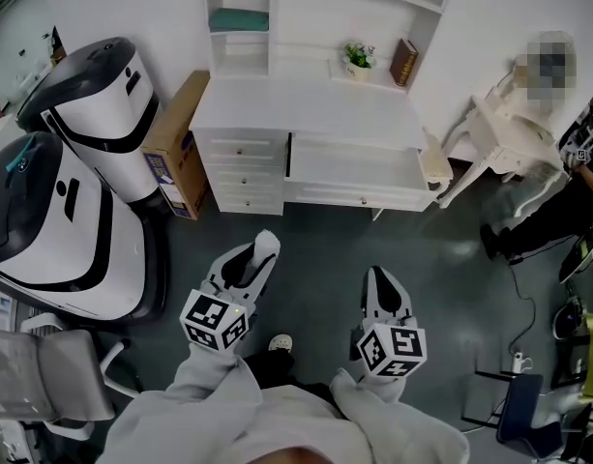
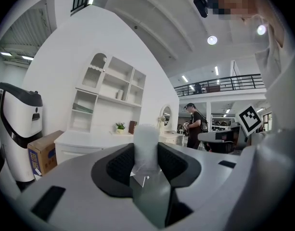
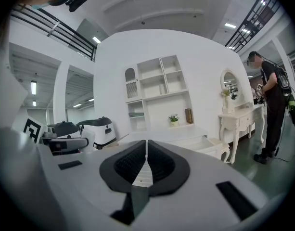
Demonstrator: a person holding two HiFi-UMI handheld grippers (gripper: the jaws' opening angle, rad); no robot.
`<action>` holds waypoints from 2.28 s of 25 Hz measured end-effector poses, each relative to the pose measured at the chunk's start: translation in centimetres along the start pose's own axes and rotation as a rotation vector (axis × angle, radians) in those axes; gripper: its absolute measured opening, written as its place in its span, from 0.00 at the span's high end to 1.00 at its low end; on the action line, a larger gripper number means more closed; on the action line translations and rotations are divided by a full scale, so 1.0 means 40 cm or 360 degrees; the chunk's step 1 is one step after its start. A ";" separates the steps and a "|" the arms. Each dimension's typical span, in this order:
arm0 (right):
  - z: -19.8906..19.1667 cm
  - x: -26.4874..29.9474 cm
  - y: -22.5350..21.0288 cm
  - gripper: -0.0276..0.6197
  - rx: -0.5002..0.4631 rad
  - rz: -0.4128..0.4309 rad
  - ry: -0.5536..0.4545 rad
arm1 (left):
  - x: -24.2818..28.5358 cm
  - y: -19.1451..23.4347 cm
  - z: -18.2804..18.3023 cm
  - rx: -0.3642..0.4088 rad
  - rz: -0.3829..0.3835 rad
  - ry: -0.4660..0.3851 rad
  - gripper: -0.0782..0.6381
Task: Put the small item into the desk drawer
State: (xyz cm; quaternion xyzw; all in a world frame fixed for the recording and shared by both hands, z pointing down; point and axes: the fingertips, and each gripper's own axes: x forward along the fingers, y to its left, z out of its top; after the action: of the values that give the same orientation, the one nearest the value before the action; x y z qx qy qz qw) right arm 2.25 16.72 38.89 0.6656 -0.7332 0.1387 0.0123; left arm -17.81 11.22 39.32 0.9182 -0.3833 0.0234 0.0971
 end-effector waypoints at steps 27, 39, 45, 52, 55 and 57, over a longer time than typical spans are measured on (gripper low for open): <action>0.016 0.141 -0.007 0.90 -0.0013 0.0008 -0.0013 | 0.099 0.104 -0.018 -0.0031 -0.0020 0.0013 0.66; 0.058 0.343 -0.136 0.90 0.0023 0.0052 0.0021 | 0.324 0.161 0.020 -0.0001 0.0010 0.0036 0.66; 0.084 0.439 -0.197 0.90 0.0023 0.0066 0.0052 | 0.428 0.189 0.022 -0.0028 0.0024 0.0058 0.66; 0.120 0.537 -0.250 0.90 0.0010 0.0110 0.0066 | 0.532 0.219 0.050 -0.0025 0.0050 0.0056 0.66; 0.130 0.572 -0.280 0.90 0.0018 0.0117 0.0074 | 0.570 0.223 0.058 -0.0018 0.0061 0.0057 0.66; 0.137 0.599 -0.293 0.90 0.0015 0.0132 0.0080 | 0.594 0.233 0.062 -0.0018 0.0075 0.0058 0.66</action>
State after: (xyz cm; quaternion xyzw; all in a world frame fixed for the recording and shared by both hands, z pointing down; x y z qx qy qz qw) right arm 11.91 -8.66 40.66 0.6311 -0.7589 0.1591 0.0220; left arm -7.73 -12.28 41.19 0.9078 -0.4031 0.0401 0.1087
